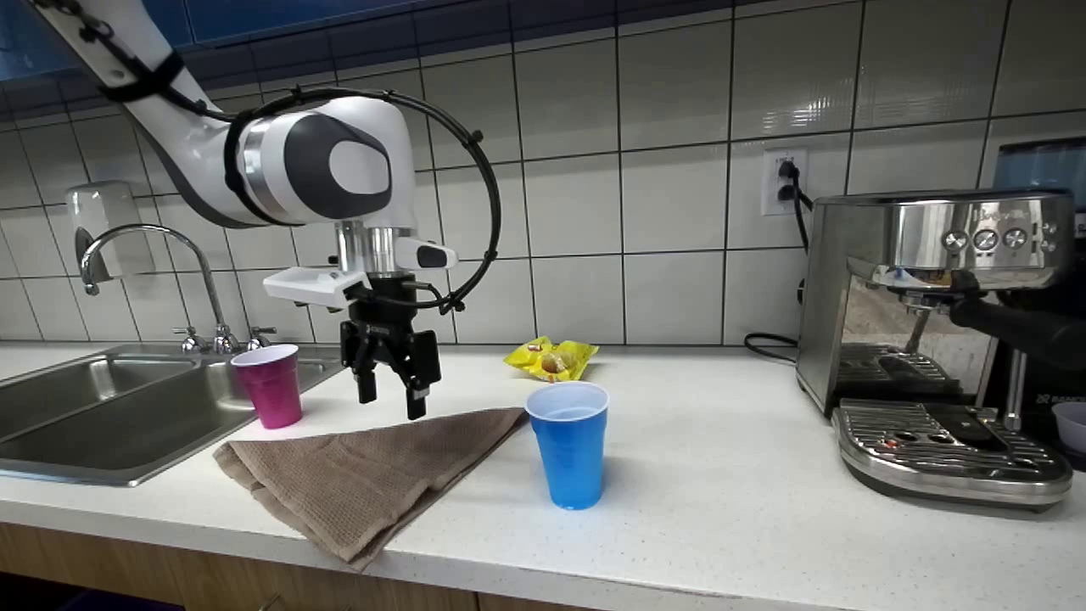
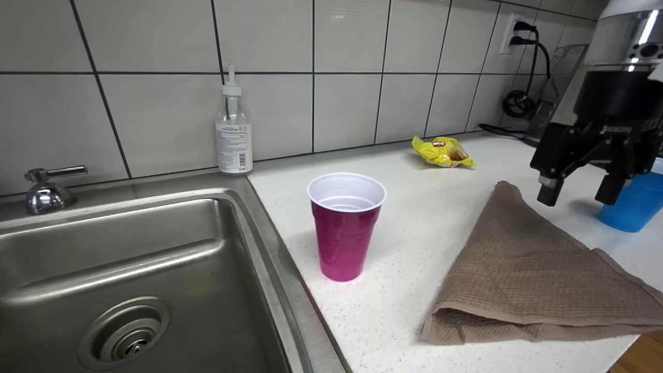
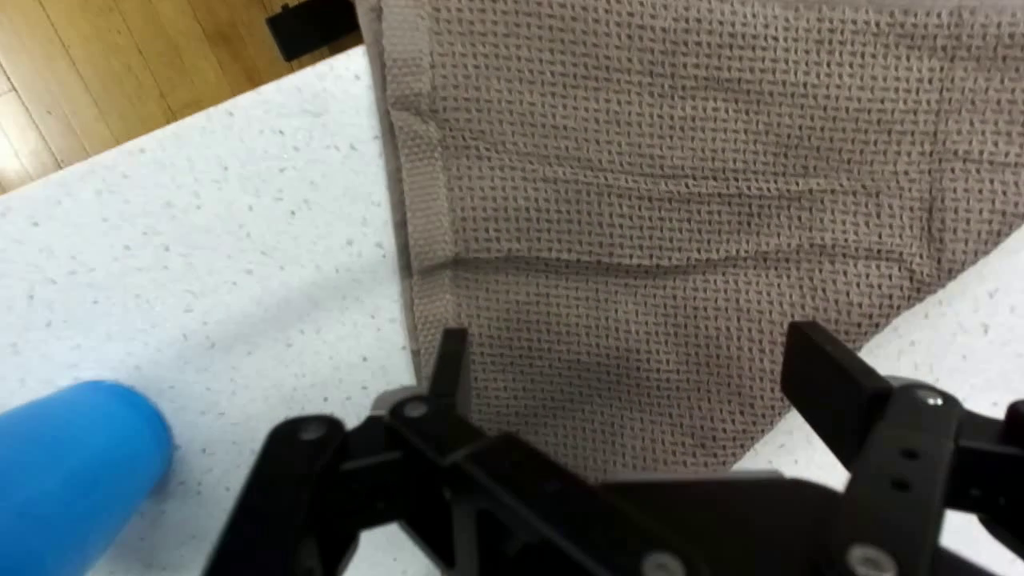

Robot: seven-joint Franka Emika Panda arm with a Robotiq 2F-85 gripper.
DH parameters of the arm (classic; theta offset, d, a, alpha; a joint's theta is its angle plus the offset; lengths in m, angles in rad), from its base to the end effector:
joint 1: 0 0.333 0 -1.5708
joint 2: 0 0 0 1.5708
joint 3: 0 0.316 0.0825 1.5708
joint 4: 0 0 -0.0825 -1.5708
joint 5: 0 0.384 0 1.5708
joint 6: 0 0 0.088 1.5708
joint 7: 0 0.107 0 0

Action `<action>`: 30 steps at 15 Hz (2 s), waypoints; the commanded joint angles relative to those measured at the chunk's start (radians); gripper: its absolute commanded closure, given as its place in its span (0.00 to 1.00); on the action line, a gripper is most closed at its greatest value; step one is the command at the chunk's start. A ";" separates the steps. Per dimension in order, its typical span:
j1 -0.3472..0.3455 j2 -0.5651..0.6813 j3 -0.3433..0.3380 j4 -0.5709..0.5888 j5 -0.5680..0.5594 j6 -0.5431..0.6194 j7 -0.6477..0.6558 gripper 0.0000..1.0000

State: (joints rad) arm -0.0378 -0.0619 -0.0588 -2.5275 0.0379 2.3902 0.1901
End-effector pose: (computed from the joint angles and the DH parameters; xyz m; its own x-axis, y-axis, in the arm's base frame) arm 0.4451 -0.0426 0.2922 0.9479 -0.3085 -0.0797 -0.3104 -0.9505 -0.0125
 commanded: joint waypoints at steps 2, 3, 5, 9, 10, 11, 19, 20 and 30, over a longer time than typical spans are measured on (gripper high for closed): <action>-0.011 0.115 0.002 0.124 -0.023 -0.011 0.149 0.00; -0.011 0.140 -0.003 0.149 -0.021 -0.017 0.167 0.00; -0.008 0.184 -0.013 0.190 -0.021 -0.019 0.198 0.00; -0.005 0.251 -0.039 0.261 -0.020 -0.028 0.231 0.00; -0.006 0.267 -0.047 0.278 -0.019 -0.031 0.234 0.00; -0.007 0.283 -0.054 0.294 -0.017 -0.031 0.236 0.00; -0.008 0.387 -0.097 0.401 -0.010 -0.025 0.235 0.00; -0.007 0.402 -0.101 0.416 -0.010 -0.025 0.238 0.00; -0.007 0.530 -0.127 0.558 0.001 -0.037 0.270 0.00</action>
State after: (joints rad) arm -0.0413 0.4221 -0.1747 -2.0430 0.0365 2.3899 0.4286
